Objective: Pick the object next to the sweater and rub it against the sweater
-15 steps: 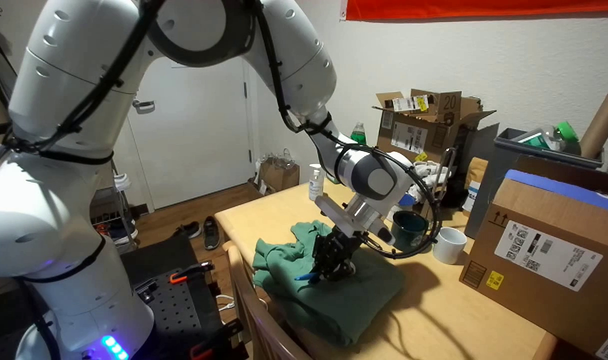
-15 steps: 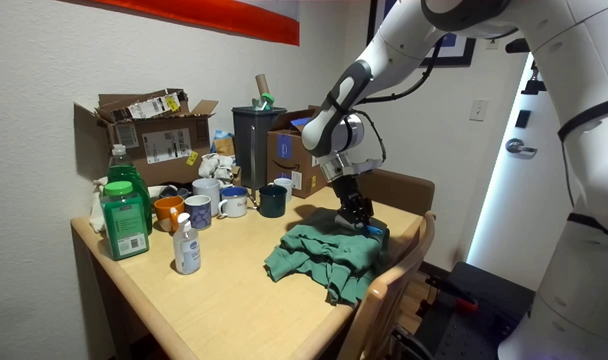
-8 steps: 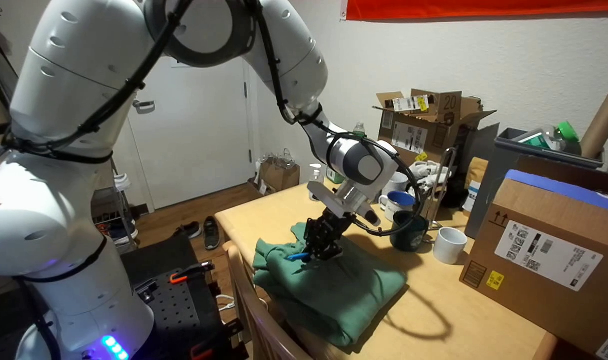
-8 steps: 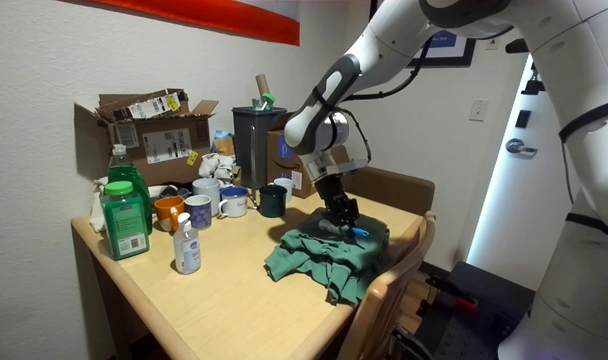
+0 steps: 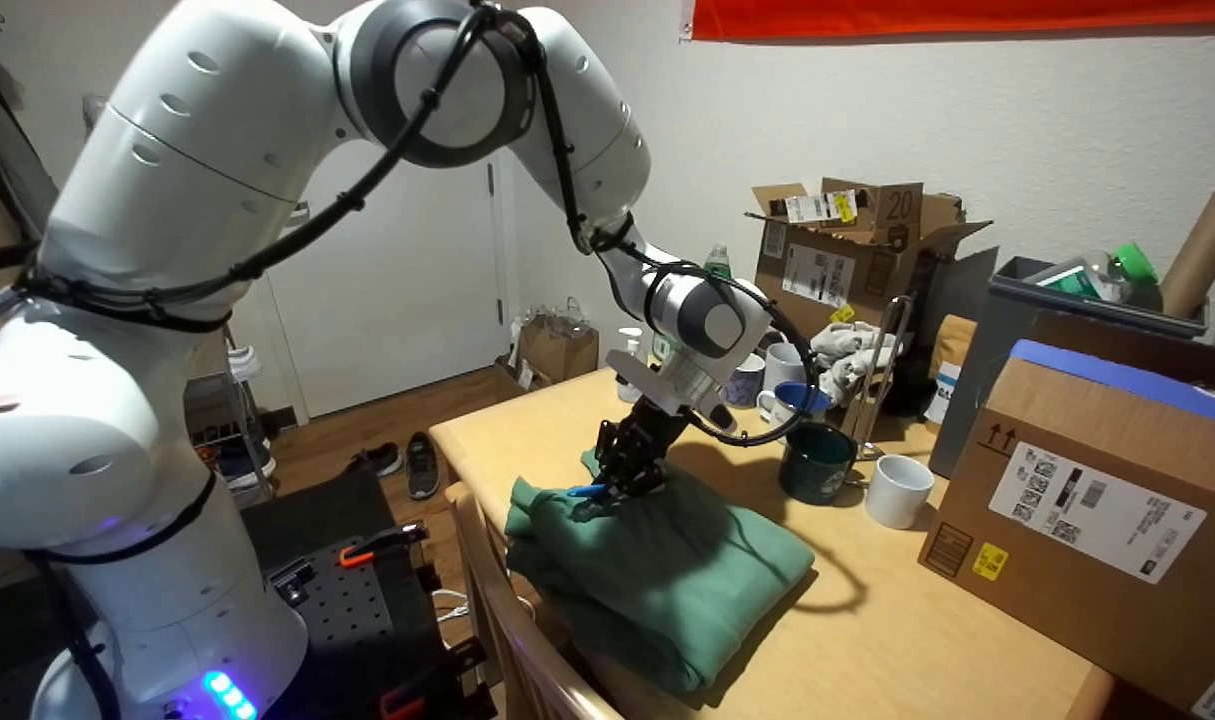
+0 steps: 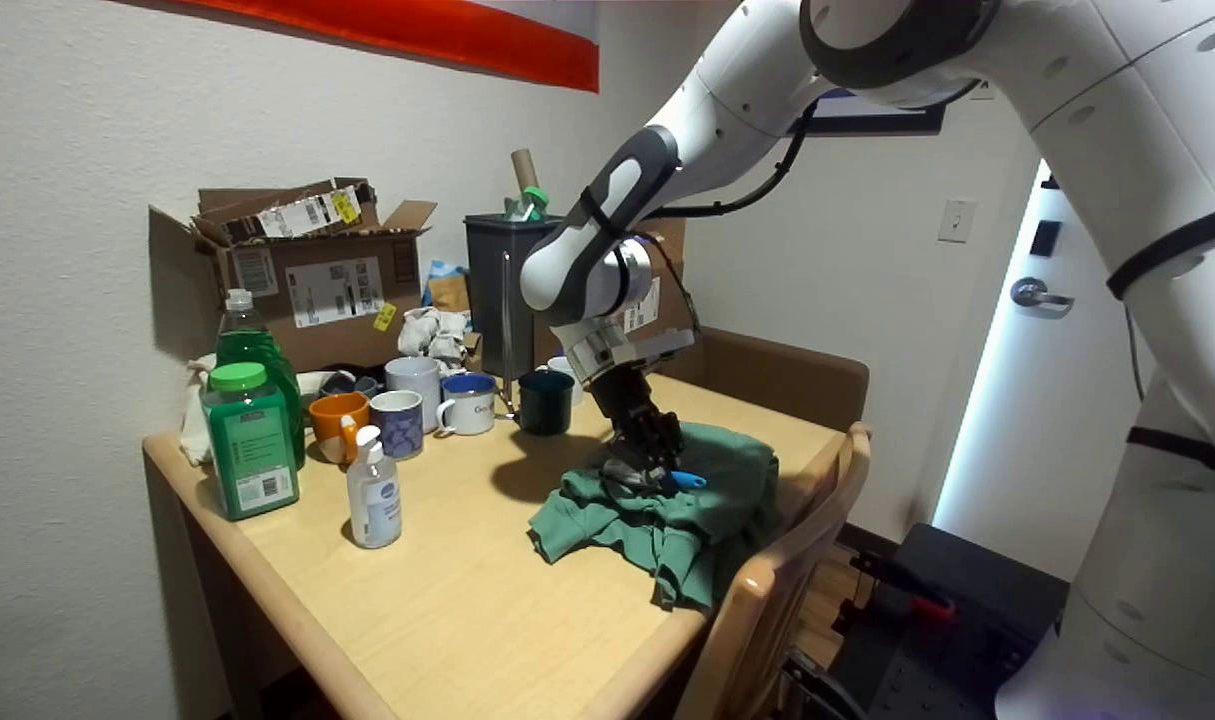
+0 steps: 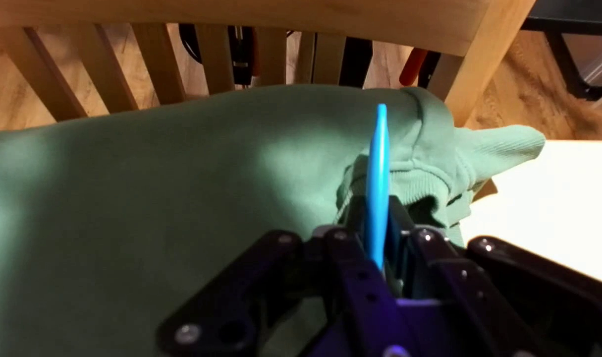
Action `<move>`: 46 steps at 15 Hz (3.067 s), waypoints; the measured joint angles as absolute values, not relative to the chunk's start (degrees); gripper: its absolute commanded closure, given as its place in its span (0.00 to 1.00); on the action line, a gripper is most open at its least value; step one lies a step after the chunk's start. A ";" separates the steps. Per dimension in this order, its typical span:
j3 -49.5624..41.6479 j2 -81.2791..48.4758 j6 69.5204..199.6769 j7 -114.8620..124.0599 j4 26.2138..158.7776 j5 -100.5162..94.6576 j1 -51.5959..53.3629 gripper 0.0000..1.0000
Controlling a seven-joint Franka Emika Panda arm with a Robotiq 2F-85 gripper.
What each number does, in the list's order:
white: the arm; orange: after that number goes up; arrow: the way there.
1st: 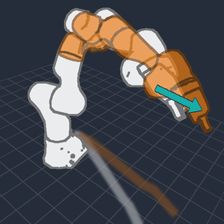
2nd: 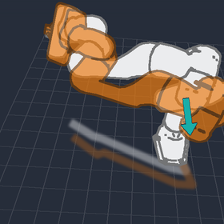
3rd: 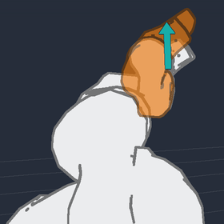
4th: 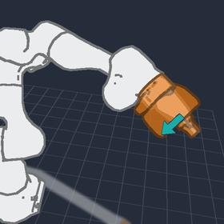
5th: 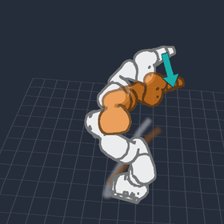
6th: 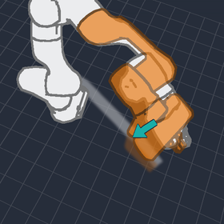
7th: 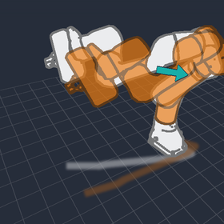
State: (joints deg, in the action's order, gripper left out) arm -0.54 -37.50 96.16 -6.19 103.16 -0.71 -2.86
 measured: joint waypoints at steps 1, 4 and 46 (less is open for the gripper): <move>-0.54 -38.33 95.75 -6.19 102.42 -0.71 -2.85 0.97; -0.77 -39.55 95.34 -6.20 101.52 -0.35 -3.47 0.97; -5.60 -36.79 96.24 -20.38 106.11 9.44 -17.75 0.87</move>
State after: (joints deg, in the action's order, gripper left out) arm -5.60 -36.79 96.24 -20.38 106.11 9.44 -17.75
